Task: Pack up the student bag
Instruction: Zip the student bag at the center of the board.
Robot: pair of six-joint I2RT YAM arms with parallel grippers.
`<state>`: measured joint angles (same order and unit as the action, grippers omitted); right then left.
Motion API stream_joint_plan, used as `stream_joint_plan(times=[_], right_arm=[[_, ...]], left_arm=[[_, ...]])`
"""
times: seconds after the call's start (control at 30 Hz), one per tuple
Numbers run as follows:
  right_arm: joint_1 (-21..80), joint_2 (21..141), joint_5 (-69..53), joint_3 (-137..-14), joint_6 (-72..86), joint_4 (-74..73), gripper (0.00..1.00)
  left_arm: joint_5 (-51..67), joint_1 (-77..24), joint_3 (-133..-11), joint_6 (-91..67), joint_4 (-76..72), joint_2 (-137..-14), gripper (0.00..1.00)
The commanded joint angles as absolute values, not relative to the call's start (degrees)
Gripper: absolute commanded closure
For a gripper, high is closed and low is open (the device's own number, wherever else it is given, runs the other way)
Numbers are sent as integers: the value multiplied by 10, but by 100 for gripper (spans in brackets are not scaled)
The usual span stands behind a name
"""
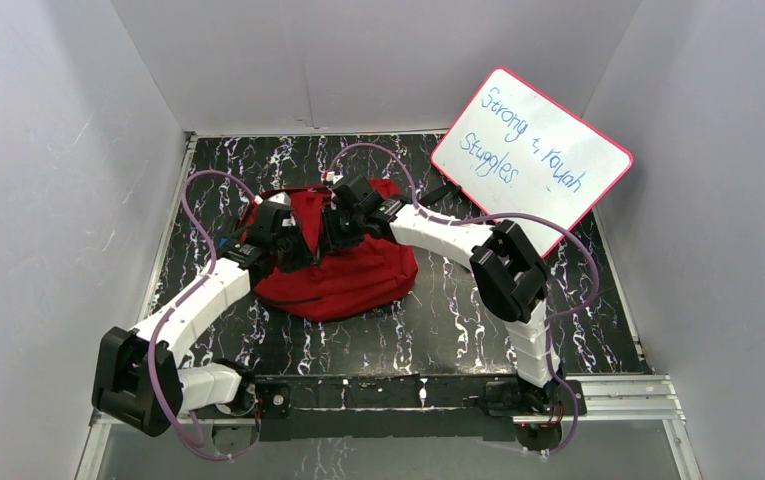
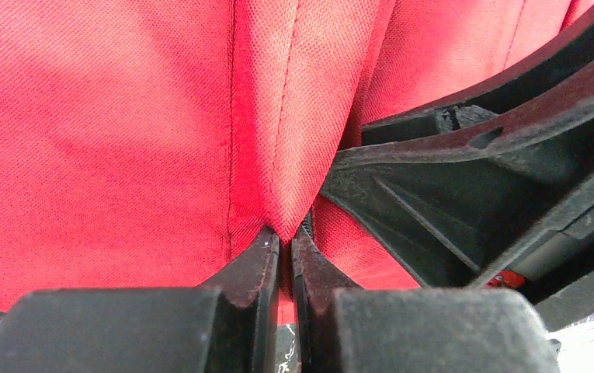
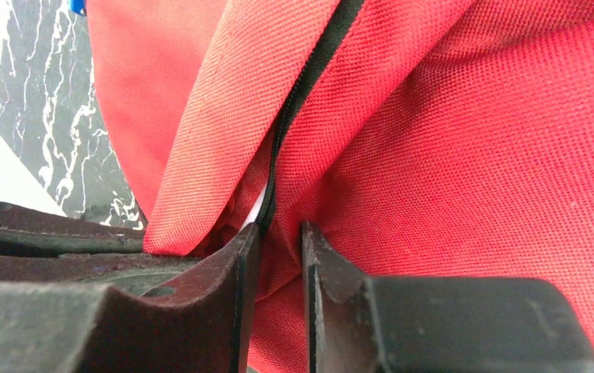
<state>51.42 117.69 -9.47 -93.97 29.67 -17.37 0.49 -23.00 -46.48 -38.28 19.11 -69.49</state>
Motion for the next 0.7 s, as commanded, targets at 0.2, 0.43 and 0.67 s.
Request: stream_joint_plan(times=[0.2,0.43,0.67], right_arm=[[517,1074,-23,-926,288,-192,55],[516,1024,-13,-878,291,-197,52],[488,1041,36,-916,272,-221,47]], left_arm=[[12,-230,-487,-394,174,-664,100],[8,-230,-481,-400,175,-663,100],[8,-230,-486,-399,183,-662,98]])
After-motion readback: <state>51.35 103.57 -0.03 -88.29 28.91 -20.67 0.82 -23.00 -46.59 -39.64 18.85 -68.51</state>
